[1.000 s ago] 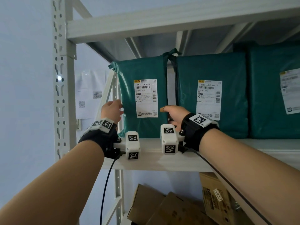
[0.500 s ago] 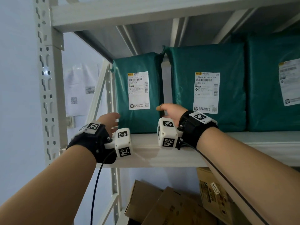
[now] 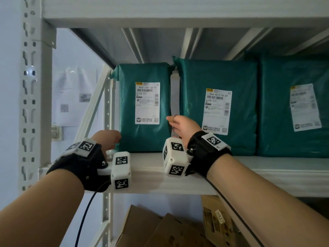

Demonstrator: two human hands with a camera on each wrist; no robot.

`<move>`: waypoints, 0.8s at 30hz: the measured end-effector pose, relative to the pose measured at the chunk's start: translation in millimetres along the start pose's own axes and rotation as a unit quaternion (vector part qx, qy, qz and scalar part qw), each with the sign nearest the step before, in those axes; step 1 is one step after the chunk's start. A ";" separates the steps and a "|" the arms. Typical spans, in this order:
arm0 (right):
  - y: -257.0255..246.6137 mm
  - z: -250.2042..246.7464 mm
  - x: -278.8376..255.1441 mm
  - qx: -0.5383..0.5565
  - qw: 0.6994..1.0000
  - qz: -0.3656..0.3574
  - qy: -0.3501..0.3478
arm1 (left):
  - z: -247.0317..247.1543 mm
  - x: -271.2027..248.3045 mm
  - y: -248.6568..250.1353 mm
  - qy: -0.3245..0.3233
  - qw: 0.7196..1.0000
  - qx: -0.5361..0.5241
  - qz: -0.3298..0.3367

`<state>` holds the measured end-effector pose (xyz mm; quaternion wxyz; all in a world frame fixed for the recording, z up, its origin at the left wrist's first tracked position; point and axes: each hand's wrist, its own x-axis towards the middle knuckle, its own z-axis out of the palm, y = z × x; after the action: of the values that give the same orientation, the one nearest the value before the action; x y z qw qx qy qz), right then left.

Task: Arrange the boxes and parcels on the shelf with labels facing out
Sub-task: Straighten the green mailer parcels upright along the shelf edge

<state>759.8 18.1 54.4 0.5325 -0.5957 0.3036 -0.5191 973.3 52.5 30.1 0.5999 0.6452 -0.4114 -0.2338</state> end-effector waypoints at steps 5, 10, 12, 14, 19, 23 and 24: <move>-1.8 -1.8 -6.4 0.043 0.999 -0.008 -0.013 | 0.0 -1.7 -0.7 -0.003 1.000 -0.001 0.016; -1.2 1.0 -10.1 0.029 0.998 0.006 -0.046 | -1.6 -3.5 -0.8 0.022 1.000 0.001 -0.014; -0.8 3.2 -11.7 0.023 0.998 0.014 -0.057 | -0.3 -1.3 -2.8 0.008 1.000 0.004 -0.006; -0.3 4.7 -12.5 0.019 0.997 0.024 -0.070 | 0.2 3.0 -5.7 -0.007 1.000 -0.003 0.001; -1.4 5.1 -14.7 0.021 0.995 0.049 -0.084 | -1.2 8.6 -9.6 -0.028 0.999 -0.017 0.018; -2.3 6.1 -16.5 0.020 0.995 0.056 -0.082 | -2.2 7.5 -9.6 -0.038 0.998 -0.037 0.029; -2.5 6.2 -16.4 0.018 0.995 0.057 -0.081 | -2.1 6.1 -8.9 -0.035 0.998 -0.044 0.027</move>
<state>760.6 35.6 52.5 0.5947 -0.6081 0.2836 -0.4429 980.5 48.2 23.0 0.6192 0.5983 -0.4386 -0.2572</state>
